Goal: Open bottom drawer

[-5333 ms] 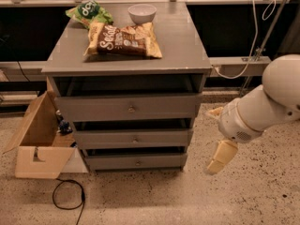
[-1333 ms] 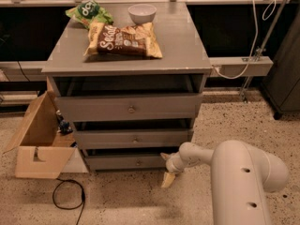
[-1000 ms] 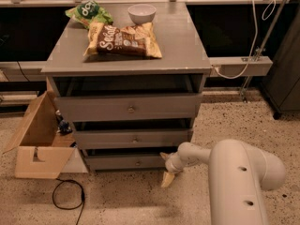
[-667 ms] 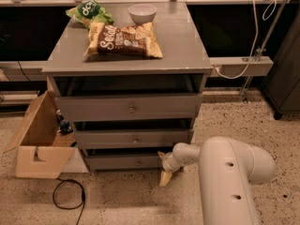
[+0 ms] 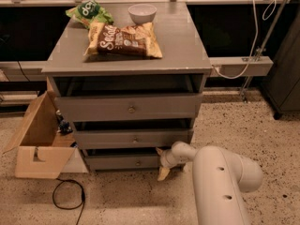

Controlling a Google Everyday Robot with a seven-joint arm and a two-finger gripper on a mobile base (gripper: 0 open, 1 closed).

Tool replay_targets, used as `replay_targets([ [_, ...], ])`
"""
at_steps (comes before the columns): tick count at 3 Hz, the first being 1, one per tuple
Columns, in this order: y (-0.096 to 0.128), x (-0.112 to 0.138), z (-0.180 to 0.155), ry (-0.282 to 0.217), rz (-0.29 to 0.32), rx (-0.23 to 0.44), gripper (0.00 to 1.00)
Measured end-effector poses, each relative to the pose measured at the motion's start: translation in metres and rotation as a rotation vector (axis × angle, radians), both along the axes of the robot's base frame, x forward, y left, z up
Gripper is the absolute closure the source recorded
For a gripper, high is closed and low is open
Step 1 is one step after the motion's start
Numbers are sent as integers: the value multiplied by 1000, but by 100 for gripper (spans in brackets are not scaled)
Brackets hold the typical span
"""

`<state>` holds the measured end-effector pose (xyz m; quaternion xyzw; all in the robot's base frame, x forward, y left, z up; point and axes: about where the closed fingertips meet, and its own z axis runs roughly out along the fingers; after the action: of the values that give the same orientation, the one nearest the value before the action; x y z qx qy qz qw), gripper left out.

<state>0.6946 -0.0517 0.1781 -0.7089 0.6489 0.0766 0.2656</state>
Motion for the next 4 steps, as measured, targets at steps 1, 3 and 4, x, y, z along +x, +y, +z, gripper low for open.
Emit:
replay_targets([
  [1,7,22,-6,-34,1,38,2],
  [3,6,22,-12,-22,8,56,55],
  [4,7,0,-10,4,27,47,78],
])
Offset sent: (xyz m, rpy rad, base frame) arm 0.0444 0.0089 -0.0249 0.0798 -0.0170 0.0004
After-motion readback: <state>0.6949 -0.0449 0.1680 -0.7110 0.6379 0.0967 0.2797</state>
